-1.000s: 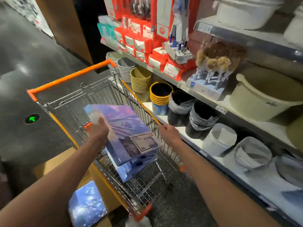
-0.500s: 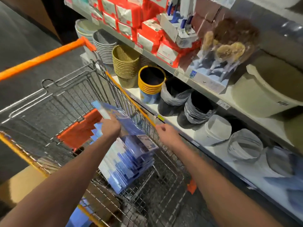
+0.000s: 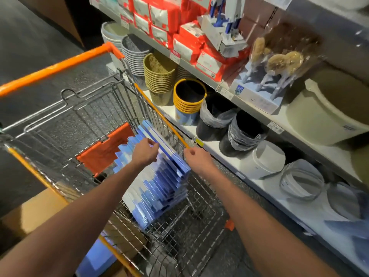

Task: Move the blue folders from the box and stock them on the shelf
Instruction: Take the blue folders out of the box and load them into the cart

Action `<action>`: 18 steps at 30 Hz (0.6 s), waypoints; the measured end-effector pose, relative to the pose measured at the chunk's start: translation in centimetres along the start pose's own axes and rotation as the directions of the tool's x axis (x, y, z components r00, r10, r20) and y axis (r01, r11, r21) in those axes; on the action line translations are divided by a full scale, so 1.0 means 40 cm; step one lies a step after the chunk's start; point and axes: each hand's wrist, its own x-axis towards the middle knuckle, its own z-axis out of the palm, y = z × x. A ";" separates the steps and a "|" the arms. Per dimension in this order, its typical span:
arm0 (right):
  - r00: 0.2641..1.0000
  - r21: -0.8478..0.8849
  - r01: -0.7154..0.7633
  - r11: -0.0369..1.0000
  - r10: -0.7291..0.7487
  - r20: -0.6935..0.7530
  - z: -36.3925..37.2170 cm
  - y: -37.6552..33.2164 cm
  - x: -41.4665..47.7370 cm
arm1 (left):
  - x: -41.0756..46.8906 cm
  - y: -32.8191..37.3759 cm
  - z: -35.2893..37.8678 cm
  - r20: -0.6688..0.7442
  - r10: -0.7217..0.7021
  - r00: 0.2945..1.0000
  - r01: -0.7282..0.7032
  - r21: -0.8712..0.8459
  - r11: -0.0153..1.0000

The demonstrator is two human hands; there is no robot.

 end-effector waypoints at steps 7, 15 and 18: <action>0.984 -0.100 0.179 0.979 -0.178 0.011 0.039 -0.023 -0.175 | -0.277 -0.026 -0.049 -0.103 0.111 0.988 -0.119 -0.078 0.990; 0.905 -0.058 0.396 0.916 -0.378 0.196 0.203 0.042 -0.454 | -0.728 -0.169 -0.067 -0.384 0.047 0.922 -0.134 -0.202 0.970; 0.880 -0.038 0.422 0.906 -0.399 0.258 0.286 0.077 -0.553 | -0.904 -0.243 -0.053 -0.468 -0.039 0.883 -0.095 -0.259 0.961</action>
